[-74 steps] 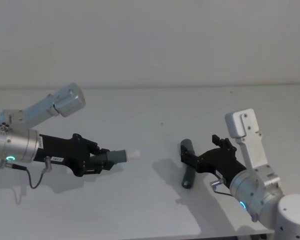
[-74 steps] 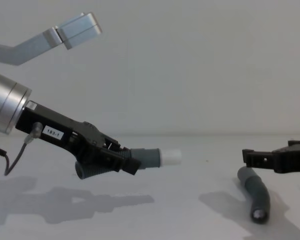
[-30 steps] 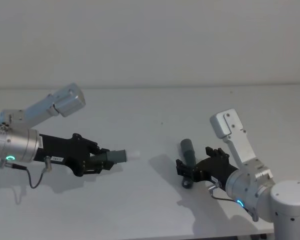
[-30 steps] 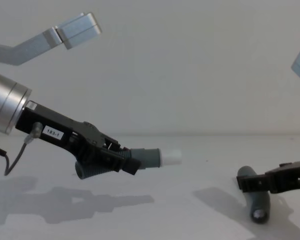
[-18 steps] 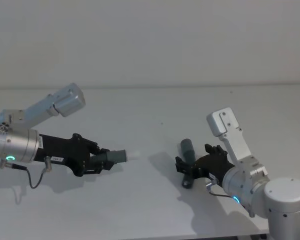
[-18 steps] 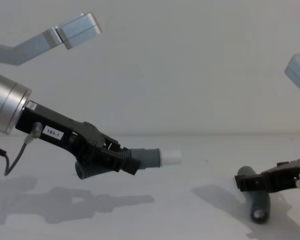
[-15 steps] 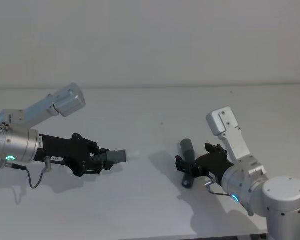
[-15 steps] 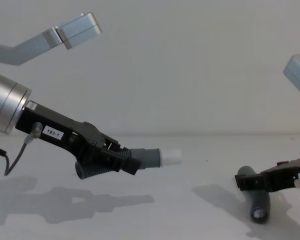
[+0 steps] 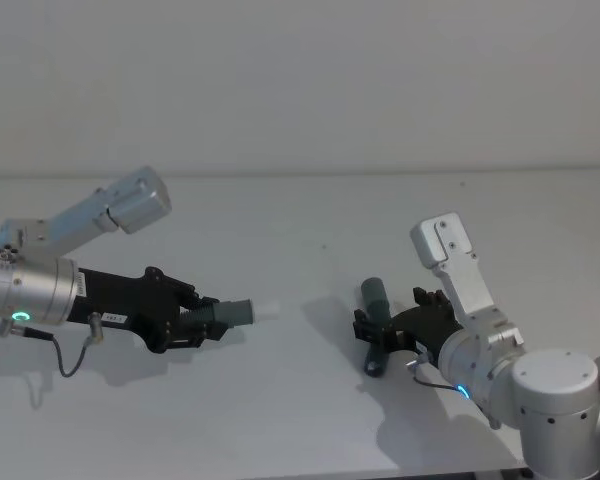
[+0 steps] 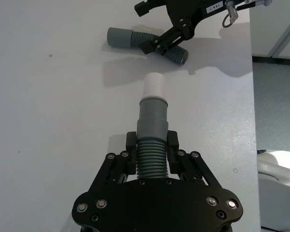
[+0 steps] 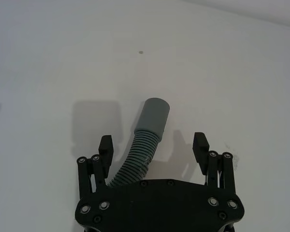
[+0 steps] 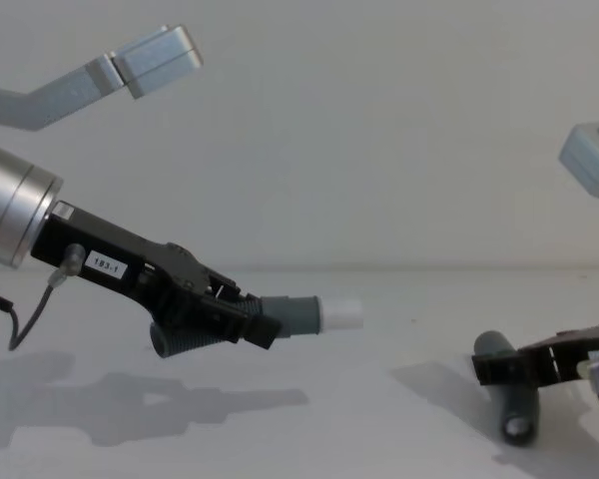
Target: Use both hands to pick up one end of the pipe from the table, align the ends, and insert them.
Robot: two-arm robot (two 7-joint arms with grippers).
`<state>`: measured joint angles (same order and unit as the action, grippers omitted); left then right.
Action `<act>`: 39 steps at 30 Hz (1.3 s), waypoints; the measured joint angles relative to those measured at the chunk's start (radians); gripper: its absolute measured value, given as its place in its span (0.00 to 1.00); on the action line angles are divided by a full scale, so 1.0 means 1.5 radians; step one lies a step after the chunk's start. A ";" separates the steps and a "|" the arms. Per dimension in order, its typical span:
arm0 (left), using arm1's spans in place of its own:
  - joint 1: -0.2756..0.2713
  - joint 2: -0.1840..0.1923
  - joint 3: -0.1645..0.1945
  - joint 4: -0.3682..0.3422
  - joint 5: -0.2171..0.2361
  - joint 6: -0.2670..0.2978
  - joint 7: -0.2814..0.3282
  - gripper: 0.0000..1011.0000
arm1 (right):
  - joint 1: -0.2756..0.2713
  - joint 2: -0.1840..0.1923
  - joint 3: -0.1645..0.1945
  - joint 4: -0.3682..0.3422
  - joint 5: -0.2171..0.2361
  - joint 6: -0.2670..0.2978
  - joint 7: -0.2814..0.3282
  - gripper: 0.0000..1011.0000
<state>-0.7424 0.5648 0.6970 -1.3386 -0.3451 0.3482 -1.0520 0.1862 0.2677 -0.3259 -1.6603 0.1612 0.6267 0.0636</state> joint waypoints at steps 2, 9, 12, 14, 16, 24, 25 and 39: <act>0.000 0.000 0.000 0.000 0.000 0.000 0.000 0.32 | 0.001 -0.004 0.002 0.003 -0.001 0.006 -0.003 0.99; 0.000 0.000 0.000 0.000 0.000 0.000 0.000 0.32 | 0.004 -0.015 0.007 0.006 -0.001 0.026 -0.008 0.99; 0.000 0.000 0.000 0.000 0.000 0.000 0.000 0.32 | 0.005 -0.019 0.008 0.007 -0.001 0.035 -0.009 0.99; 0.000 0.000 0.000 0.000 0.000 0.000 0.000 0.32 | 0.007 -0.021 0.009 0.008 -0.001 0.040 -0.009 0.99; 0.000 0.000 0.000 0.000 0.000 0.000 0.000 0.32 | 0.008 -0.023 0.009 0.008 -0.001 0.043 -0.008 0.99; 0.000 0.000 0.000 0.000 0.000 0.000 0.000 0.32 | 0.011 -0.028 0.010 0.009 -0.001 0.053 -0.003 0.79; 0.000 0.000 0.000 0.000 0.000 0.000 0.000 0.32 | 0.011 -0.029 0.010 0.009 -0.001 0.054 -0.002 0.77; 0.000 0.000 0.000 0.000 0.000 0.000 0.000 0.32 | 0.002 -0.026 0.012 -0.001 0.003 0.070 0.019 0.33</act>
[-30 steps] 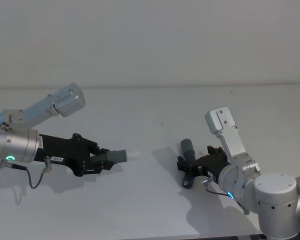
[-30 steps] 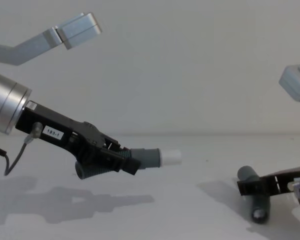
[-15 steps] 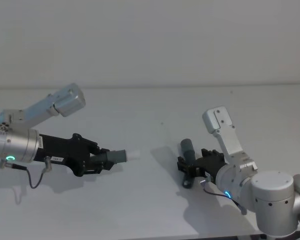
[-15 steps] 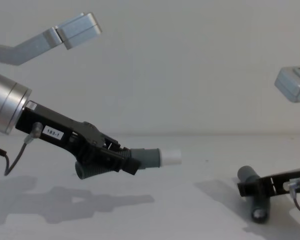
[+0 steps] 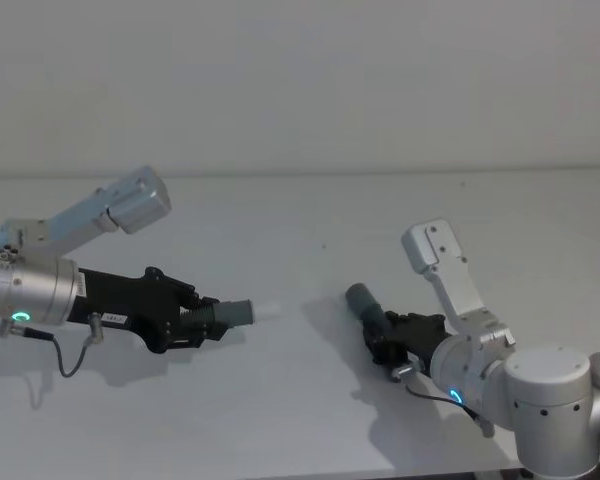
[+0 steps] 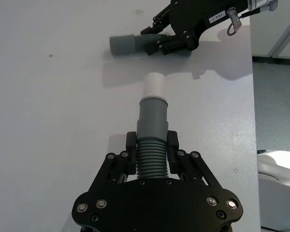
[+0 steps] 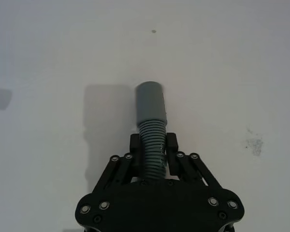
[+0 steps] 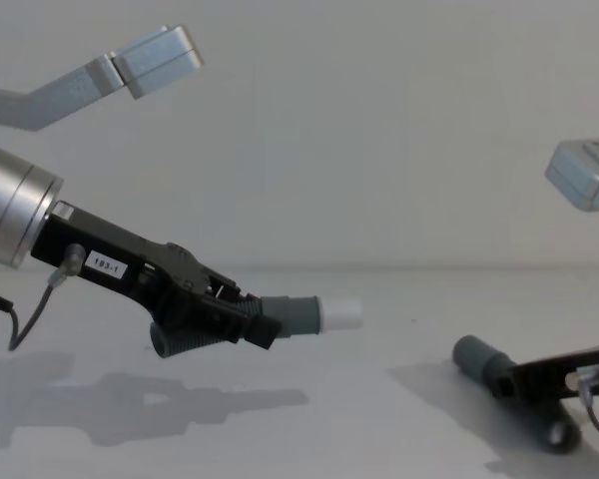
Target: Use both hands to pick up one end of the pipe from the table, align the ends, and insert them.
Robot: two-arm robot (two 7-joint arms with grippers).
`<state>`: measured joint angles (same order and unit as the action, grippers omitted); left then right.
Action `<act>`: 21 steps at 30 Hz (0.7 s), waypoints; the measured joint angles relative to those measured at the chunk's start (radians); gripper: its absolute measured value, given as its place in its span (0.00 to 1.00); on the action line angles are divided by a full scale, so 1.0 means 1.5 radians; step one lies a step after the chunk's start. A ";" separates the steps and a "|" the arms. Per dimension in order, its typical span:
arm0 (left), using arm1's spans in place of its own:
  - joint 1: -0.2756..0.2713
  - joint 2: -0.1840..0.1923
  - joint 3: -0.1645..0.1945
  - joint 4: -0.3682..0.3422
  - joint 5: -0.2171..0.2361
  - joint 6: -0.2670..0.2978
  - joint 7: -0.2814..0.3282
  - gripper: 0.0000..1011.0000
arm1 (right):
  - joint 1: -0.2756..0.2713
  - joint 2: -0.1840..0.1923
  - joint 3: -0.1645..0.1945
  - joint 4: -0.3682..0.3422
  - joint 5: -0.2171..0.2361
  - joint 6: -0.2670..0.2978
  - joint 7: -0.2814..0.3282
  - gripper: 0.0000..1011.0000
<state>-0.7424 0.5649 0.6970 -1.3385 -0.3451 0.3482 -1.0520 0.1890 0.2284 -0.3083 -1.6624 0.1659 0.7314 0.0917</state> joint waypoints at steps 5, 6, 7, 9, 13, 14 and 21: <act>0.000 0.000 0.000 0.000 0.000 0.000 0.000 0.32 | -0.002 0.001 0.000 -0.002 0.002 0.002 0.004 0.23; 0.000 0.000 0.000 0.000 0.000 0.000 0.000 0.32 | -0.002 0.001 0.000 -0.003 0.002 0.003 0.005 0.22; 0.000 0.000 0.000 0.000 0.000 0.000 0.000 0.32 | -0.002 0.001 0.000 -0.003 0.002 0.003 0.005 0.21; 0.000 0.000 0.000 0.000 0.000 0.000 0.000 0.32 | -0.003 0.001 0.001 -0.004 0.002 0.003 0.006 0.21; 0.000 0.000 0.000 0.000 0.000 0.000 0.000 0.32 | -0.003 0.002 0.001 -0.004 0.002 0.003 0.009 0.20; 0.000 0.000 0.000 0.000 0.000 0.000 0.000 0.32 | -0.003 0.002 0.001 -0.004 0.002 0.001 0.010 0.20; 0.000 0.000 0.000 0.000 0.000 0.000 0.000 0.32 | -0.002 0.010 0.001 -0.002 0.000 -0.036 0.026 0.20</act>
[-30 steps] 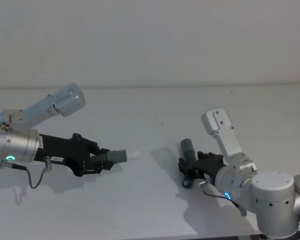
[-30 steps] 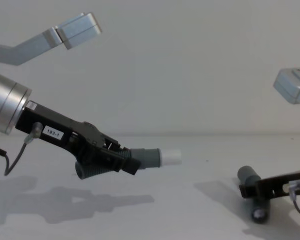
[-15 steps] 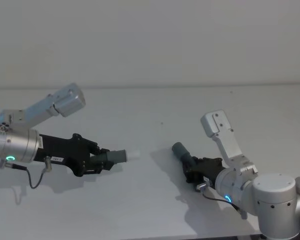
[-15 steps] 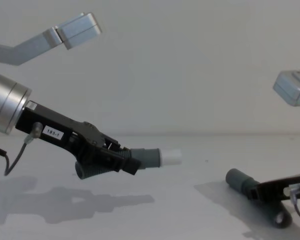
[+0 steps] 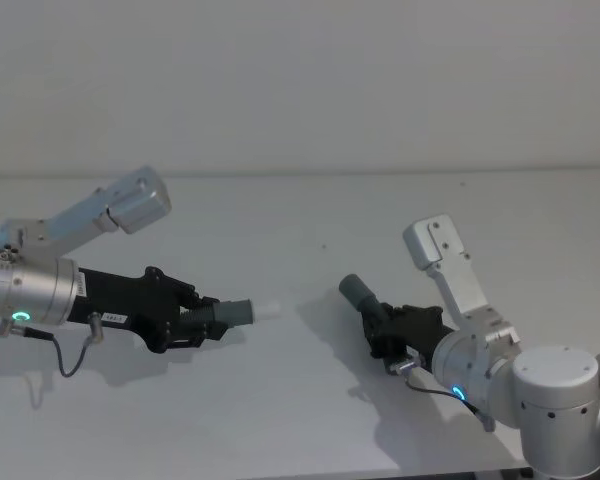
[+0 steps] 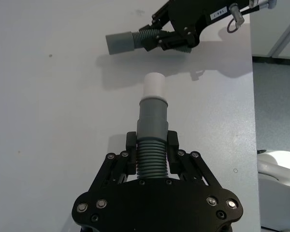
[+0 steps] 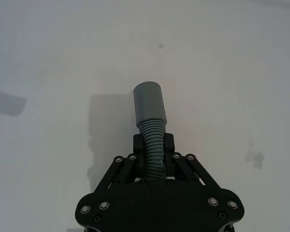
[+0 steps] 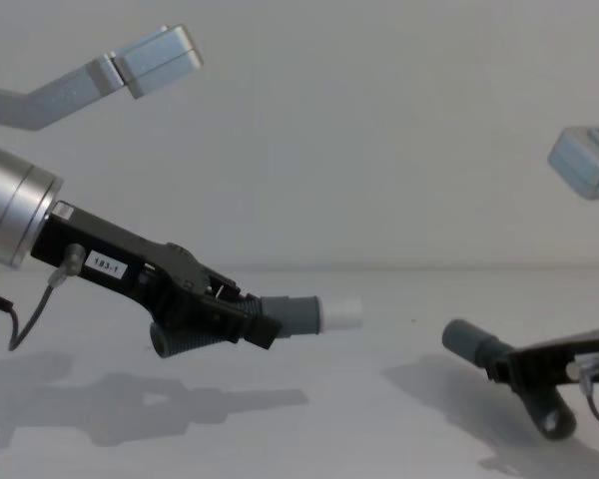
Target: Use both hands to pick up one end of the pipe from the table, align the ends, and insert them.
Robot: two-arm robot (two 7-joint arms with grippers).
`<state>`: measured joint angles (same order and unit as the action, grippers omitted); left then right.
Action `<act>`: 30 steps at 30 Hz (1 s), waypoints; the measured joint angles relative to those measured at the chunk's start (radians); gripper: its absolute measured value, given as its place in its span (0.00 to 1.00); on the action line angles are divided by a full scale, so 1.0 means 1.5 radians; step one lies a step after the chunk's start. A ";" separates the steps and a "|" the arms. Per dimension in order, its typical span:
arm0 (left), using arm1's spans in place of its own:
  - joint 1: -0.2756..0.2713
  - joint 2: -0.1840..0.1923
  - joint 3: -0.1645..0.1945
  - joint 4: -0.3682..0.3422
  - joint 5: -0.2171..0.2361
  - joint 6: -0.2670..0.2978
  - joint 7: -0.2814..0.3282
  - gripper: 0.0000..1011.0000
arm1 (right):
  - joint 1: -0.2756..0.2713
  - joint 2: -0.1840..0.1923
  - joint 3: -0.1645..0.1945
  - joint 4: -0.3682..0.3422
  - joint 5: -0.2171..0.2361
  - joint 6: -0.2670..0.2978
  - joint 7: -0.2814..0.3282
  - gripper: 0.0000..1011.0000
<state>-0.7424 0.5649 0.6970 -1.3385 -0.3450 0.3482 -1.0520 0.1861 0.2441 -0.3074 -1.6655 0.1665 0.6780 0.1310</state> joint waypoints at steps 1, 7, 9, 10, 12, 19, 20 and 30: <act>0.000 0.000 0.000 0.000 0.000 0.000 0.000 0.32 | 0.000 0.001 0.000 0.000 0.000 -0.005 0.002 0.20; 0.000 0.000 0.000 0.000 0.000 0.000 0.000 0.32 | 0.006 0.016 -0.001 0.005 -0.003 -0.060 0.029 0.20; 0.000 0.000 0.000 0.000 0.000 0.000 0.000 0.32 | 0.008 0.022 -0.001 0.007 -0.004 -0.081 0.041 0.20; 0.000 0.000 0.000 0.000 0.000 0.000 0.000 0.32 | 0.009 0.025 -0.001 0.007 -0.004 -0.091 0.046 0.20; 0.000 0.000 0.000 0.000 0.000 0.000 0.000 0.32 | 0.012 0.033 -0.001 0.010 -0.004 -0.115 0.059 0.20; 0.000 0.000 0.000 0.000 0.000 0.000 0.000 0.32 | 0.023 0.060 -0.001 0.020 -0.004 -0.196 0.109 0.20; 0.000 0.000 0.000 0.000 0.000 0.000 0.000 0.32 | 0.026 0.066 -0.002 0.022 -0.004 -0.214 0.120 0.20; 0.000 0.000 0.000 0.000 0.000 0.000 0.000 0.32 | 0.049 0.108 -0.010 0.046 0.002 -0.322 0.196 0.20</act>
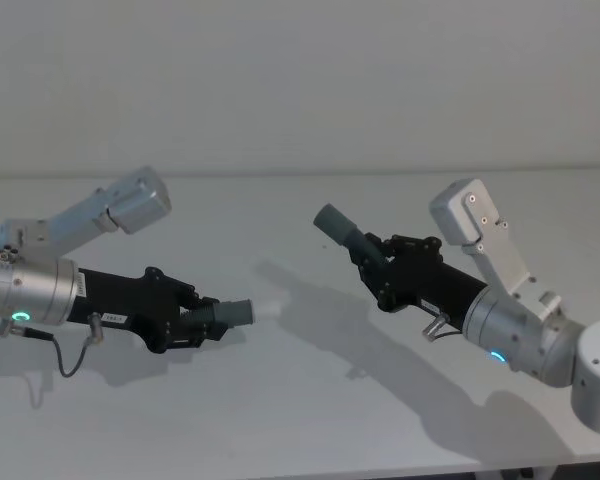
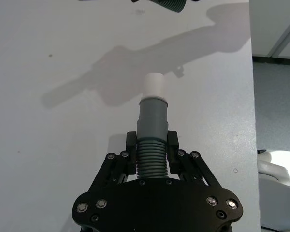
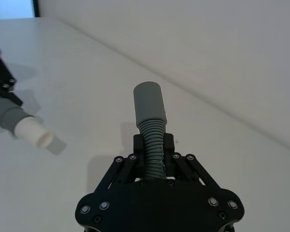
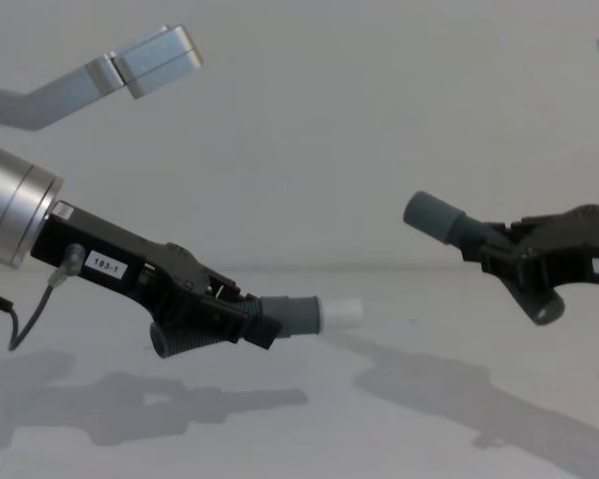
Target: Use both hands to pick up one end of the pipe from the table, align the ends, and insert them.
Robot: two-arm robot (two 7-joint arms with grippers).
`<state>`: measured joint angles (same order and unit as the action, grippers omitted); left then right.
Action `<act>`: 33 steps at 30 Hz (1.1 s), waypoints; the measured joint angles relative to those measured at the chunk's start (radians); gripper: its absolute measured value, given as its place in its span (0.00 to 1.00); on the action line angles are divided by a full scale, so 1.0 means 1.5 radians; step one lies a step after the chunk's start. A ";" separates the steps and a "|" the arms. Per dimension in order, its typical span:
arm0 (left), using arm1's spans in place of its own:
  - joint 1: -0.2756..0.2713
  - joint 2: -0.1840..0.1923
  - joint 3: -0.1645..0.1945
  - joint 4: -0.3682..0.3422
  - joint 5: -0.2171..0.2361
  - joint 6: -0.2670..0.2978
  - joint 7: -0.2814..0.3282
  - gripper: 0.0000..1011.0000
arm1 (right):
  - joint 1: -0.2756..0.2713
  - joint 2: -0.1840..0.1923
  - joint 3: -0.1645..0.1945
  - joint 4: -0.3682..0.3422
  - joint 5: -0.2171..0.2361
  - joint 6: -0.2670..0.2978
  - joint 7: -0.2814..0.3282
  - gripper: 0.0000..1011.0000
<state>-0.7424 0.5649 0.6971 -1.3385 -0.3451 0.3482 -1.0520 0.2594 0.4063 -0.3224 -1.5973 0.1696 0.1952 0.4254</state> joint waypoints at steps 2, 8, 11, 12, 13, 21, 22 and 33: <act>0.000 0.000 0.000 0.000 0.000 0.000 0.000 0.32 | 0.006 0.009 -0.003 0.007 0.002 -0.025 0.019 0.20; 0.000 0.000 0.000 0.000 0.000 0.000 0.000 0.32 | 0.028 0.035 -0.012 0.029 0.007 -0.098 0.076 0.20; 0.000 0.000 0.000 0.000 0.000 0.000 0.000 0.32 | 0.036 0.044 -0.016 0.038 0.010 -0.125 0.097 0.20; 0.000 0.000 0.000 0.000 0.000 0.000 0.000 0.32 | 0.042 0.049 -0.018 0.045 0.011 -0.141 0.111 0.20; 0.000 0.000 0.000 0.000 0.000 0.000 0.000 0.32 | 0.048 0.055 -0.021 0.052 0.013 -0.158 0.125 0.20; 0.000 0.000 0.000 0.000 0.000 0.000 0.000 0.32 | 0.083 0.082 -0.036 0.089 0.021 -0.244 0.203 0.20; 0.000 0.000 0.000 0.000 0.000 0.000 0.000 0.32 | 0.086 0.084 -0.038 0.092 0.021 -0.250 0.208 0.20; 0.000 0.000 0.000 0.000 0.000 0.000 0.000 0.32 | 0.146 0.117 -0.067 0.158 0.034 -0.379 0.332 0.20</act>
<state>-0.7424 0.5649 0.6970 -1.3385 -0.3451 0.3482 -1.0520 0.4777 0.5816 -0.4223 -1.3609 0.2206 -0.3728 0.9234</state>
